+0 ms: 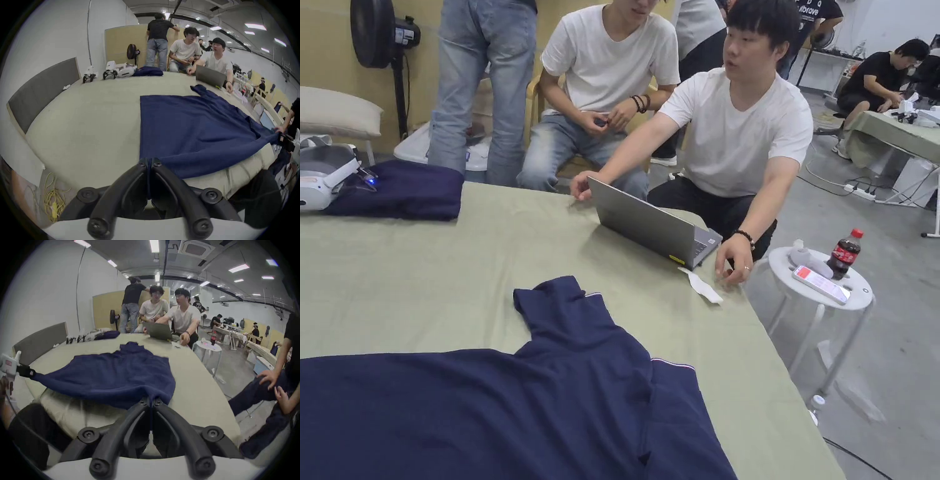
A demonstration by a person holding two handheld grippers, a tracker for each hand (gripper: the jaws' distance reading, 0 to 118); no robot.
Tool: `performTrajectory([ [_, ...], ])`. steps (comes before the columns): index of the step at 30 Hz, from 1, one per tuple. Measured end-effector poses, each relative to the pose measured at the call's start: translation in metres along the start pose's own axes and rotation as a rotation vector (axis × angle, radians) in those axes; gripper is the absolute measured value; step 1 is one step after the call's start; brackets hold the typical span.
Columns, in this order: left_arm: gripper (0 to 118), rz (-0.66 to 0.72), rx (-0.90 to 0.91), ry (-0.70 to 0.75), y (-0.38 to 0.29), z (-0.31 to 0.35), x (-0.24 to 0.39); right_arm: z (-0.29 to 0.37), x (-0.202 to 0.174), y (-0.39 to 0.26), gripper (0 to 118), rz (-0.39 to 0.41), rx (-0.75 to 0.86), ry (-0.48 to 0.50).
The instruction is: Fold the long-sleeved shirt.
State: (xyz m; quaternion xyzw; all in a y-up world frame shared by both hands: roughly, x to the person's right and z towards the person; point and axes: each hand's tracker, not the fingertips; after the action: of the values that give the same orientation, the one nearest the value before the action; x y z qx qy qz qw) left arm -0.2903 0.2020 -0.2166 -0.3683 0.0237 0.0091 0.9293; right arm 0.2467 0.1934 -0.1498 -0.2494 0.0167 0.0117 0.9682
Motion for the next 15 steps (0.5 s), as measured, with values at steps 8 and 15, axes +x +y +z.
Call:
performTrajectory([
  [8, 15, 0.003, -0.097, 0.001, -0.037, 0.016, -0.002, 0.037, -0.001, -0.030, 19, 0.016, -0.183, 0.033],
  [15, 62, 0.145, 0.137, -0.081, 0.004, 0.043, 0.008, 0.039, 0.016, 0.032, 55, -0.055, -0.001, -0.092],
])
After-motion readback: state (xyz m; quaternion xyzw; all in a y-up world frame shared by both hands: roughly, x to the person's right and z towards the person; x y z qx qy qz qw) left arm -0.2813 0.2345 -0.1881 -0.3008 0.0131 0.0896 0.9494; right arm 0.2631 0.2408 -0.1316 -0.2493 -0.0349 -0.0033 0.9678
